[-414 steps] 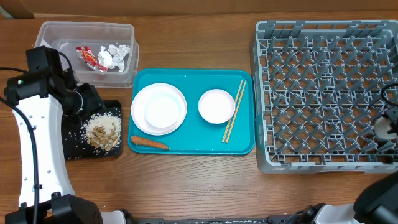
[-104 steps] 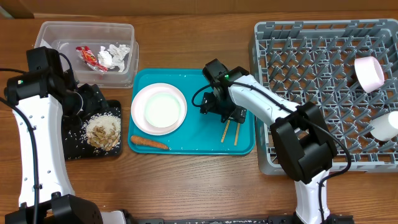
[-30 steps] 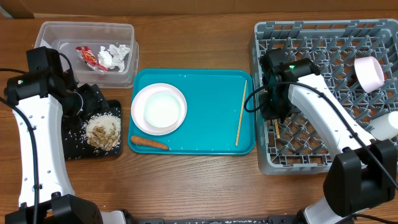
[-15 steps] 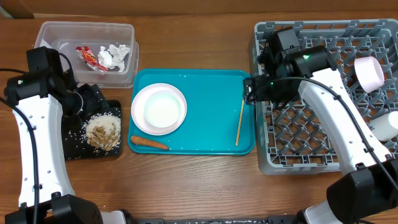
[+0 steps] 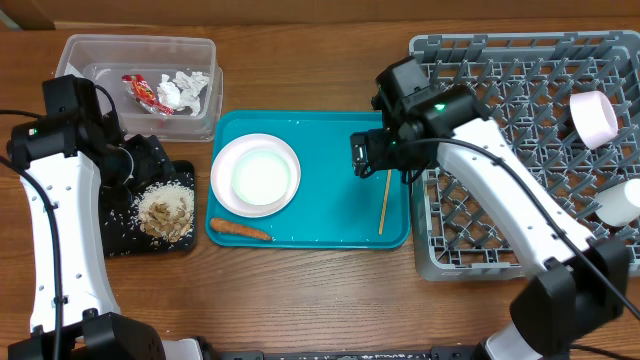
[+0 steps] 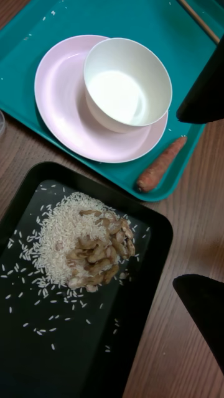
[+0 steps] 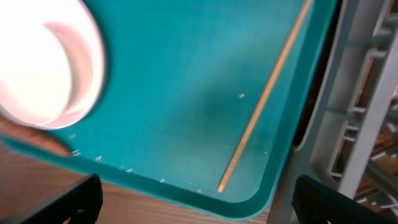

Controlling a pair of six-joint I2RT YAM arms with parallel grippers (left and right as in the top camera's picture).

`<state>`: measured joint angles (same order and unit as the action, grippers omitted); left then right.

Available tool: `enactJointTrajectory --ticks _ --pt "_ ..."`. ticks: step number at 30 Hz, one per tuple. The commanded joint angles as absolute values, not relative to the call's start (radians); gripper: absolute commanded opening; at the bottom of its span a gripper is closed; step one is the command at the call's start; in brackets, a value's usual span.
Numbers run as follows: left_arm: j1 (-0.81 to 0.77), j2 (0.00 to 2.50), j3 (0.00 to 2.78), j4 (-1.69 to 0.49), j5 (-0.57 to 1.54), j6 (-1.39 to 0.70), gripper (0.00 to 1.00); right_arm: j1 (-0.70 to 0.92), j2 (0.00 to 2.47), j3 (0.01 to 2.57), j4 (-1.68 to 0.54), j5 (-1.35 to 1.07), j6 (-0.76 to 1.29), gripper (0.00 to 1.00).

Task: Sort waste into correct bins and load items into the dishwasher
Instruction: 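Return right gripper to the tray and grasp the second chopstick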

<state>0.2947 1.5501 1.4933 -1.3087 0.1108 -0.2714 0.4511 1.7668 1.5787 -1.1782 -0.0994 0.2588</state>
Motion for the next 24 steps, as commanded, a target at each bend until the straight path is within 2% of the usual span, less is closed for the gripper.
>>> enactJointTrajectory --ticks 1,10,24 --pt "0.293 1.53 1.508 -1.304 0.104 -0.285 0.79 0.449 1.835 1.517 -1.156 -0.019 0.368 1.0" --pt "0.293 1.53 1.508 -1.304 0.104 -0.285 0.79 0.458 1.906 1.398 -1.053 -0.012 0.375 1.0" --pt "0.293 1.53 1.508 -1.303 0.104 -0.285 0.79 0.494 2.004 1.345 -0.951 -0.012 0.376 1.0"
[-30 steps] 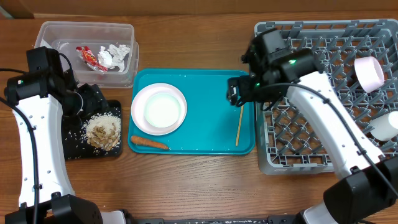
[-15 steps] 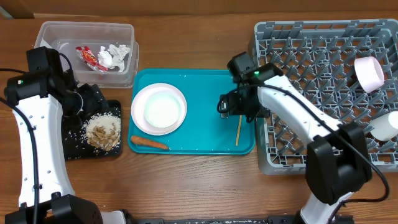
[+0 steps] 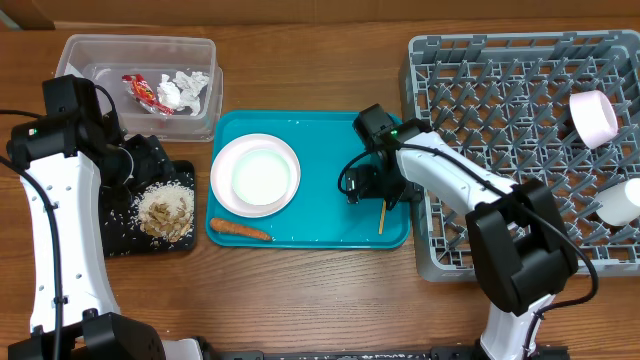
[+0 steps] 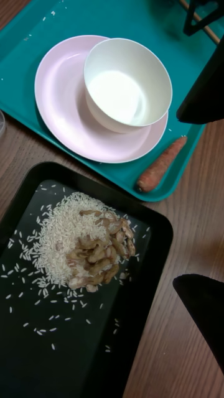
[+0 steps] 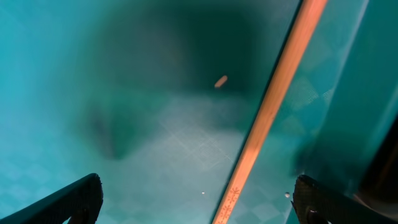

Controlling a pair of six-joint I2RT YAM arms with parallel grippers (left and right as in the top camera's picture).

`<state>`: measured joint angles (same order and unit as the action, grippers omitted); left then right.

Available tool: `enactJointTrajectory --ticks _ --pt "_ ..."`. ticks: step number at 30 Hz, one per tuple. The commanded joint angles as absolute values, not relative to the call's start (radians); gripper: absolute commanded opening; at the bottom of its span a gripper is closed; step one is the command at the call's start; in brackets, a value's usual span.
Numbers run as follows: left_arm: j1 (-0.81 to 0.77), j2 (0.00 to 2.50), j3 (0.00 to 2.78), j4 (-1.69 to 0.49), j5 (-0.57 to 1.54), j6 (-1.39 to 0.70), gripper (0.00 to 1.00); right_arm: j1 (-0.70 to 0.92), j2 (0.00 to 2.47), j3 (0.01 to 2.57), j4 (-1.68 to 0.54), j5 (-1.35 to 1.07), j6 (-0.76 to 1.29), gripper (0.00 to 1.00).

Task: Sort waste into correct bins and load items into the dishwasher
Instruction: 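Return right gripper to the tray and grasp the second chopstick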

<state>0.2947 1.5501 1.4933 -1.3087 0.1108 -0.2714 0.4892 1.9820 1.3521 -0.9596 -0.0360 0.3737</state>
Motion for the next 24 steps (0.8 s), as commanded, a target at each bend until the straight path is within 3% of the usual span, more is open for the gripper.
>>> enactJointTrajectory --ticks 1,5,8,12,17,21,24 --pt "0.293 1.53 1.508 -1.304 0.104 -0.285 0.79 0.495 2.009 1.345 -0.948 -0.012 0.376 1.0" --pt "0.293 1.53 1.508 -1.304 0.104 -0.285 0.79 0.495 2.024 1.345 -0.94 -0.012 0.395 0.99" --pt "0.293 1.53 1.508 -1.304 0.104 -0.285 0.79 0.496 2.026 1.345 -0.939 -0.013 0.395 0.92" --pt "0.293 1.53 1.508 -1.304 0.104 -0.285 0.79 0.496 2.026 1.345 -0.94 -0.028 0.394 0.72" --pt "0.293 1.53 1.508 -1.304 0.104 -0.285 0.79 0.498 2.026 1.345 -0.941 -0.039 0.394 0.59" --pt "0.293 1.53 1.508 -1.304 0.104 -0.285 0.79 0.503 2.026 1.345 -0.943 -0.039 0.394 0.37" --pt "0.293 1.53 1.508 -1.304 0.104 -0.285 0.79 0.503 2.026 1.345 -0.946 -0.039 0.395 0.3"
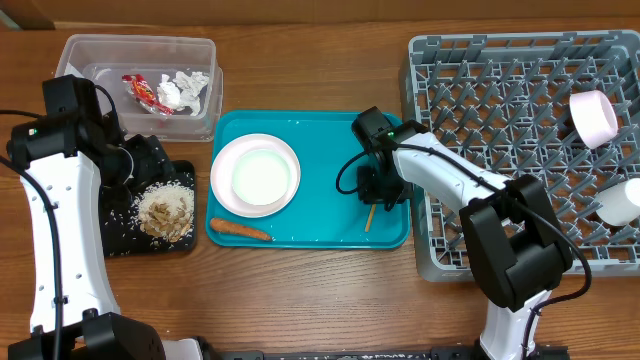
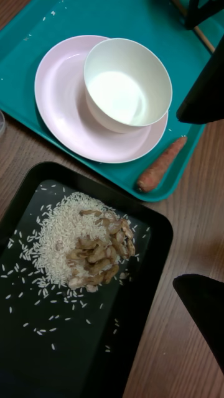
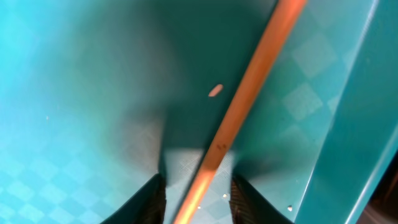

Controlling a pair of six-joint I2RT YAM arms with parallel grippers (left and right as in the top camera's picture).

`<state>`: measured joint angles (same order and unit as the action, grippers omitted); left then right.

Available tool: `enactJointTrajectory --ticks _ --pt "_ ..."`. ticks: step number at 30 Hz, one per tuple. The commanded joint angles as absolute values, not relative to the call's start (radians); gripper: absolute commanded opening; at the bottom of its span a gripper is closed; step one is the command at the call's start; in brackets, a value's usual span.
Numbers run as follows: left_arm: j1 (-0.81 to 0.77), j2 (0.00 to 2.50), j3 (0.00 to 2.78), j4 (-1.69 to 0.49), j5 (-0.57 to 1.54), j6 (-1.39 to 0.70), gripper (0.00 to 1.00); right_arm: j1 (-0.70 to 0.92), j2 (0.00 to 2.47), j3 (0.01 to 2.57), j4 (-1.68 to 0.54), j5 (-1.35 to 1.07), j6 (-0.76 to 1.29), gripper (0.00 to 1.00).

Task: Sort waste into correct bins and load items into the dishwasher
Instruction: 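Return right gripper to the tray and grasp the second chopstick, then carry the second chopstick with right gripper into the dish rack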

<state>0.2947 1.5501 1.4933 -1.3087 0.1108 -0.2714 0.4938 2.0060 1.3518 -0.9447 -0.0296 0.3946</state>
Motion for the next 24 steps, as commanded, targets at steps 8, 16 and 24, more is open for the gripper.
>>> enactJointTrajectory --ticks 8,16,24 --pt "0.293 1.53 1.508 -1.304 0.104 -0.285 0.79 0.503 2.026 1.345 -0.947 -0.039 0.395 0.13" --pt "0.293 1.53 1.508 -1.304 0.104 -0.285 0.79 0.504 2.025 1.351 -0.967 -0.083 0.393 0.04" --pt "0.293 1.53 1.508 -1.304 0.104 -0.285 0.79 0.489 1.893 1.481 -1.094 -0.083 0.327 0.04"
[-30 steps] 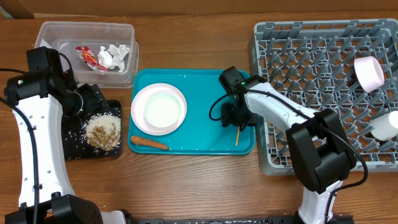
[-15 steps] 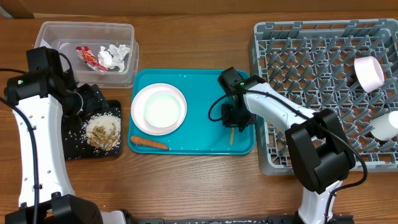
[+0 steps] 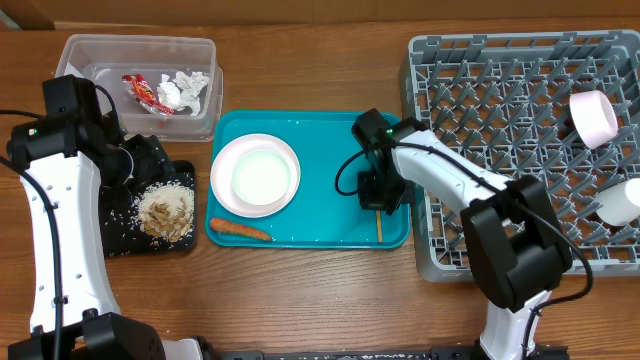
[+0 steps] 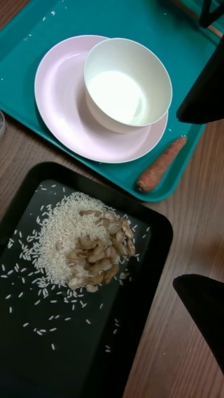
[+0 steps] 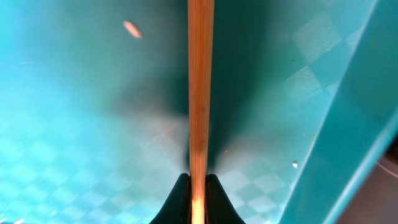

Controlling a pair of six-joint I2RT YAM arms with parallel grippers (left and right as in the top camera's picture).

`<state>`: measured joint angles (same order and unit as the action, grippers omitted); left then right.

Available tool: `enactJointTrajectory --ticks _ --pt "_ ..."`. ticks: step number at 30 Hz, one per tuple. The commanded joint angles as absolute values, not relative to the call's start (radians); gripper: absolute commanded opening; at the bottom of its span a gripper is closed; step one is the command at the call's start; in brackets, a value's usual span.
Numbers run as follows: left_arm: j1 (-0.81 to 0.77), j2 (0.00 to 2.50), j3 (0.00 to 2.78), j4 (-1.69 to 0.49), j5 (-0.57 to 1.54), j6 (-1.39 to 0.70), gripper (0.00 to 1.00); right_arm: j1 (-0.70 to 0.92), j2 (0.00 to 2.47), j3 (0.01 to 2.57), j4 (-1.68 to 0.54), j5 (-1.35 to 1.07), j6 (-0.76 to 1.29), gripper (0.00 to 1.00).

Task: Sort waste into correct bins and load items into the dishwasher
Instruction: 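Carry the second chopstick with right gripper into the dish rack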

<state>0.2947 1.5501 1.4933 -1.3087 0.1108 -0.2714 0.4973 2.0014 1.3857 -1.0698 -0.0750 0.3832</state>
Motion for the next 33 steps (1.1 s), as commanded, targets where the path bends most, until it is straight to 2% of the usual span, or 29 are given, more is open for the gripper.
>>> enactJointTrajectory --ticks 1,10,16,28,30,33 --pt "0.293 1.53 1.508 -1.304 0.104 -0.285 0.79 0.485 1.863 1.508 -1.113 -0.08 0.303 0.04" --pt "0.293 1.53 1.508 -1.304 0.104 -0.285 0.79 0.388 1.694 1.596 -1.249 0.16 0.226 0.04" --pt "0.293 1.53 1.508 -1.305 0.104 -0.285 0.79 0.32 1.699 1.517 -1.286 0.157 0.203 0.04" --pt "0.293 1.53 1.508 -1.305 0.104 -0.285 0.8 0.271 1.699 1.298 -1.186 0.156 0.2 0.04" --pt "0.293 1.53 1.508 -1.305 0.104 -0.285 0.8 0.274 1.698 1.298 -1.186 0.157 0.2 0.09" --pt "0.293 1.53 1.508 -1.306 0.104 -0.285 0.8 0.274 1.693 1.3 -1.179 0.156 0.2 0.28"
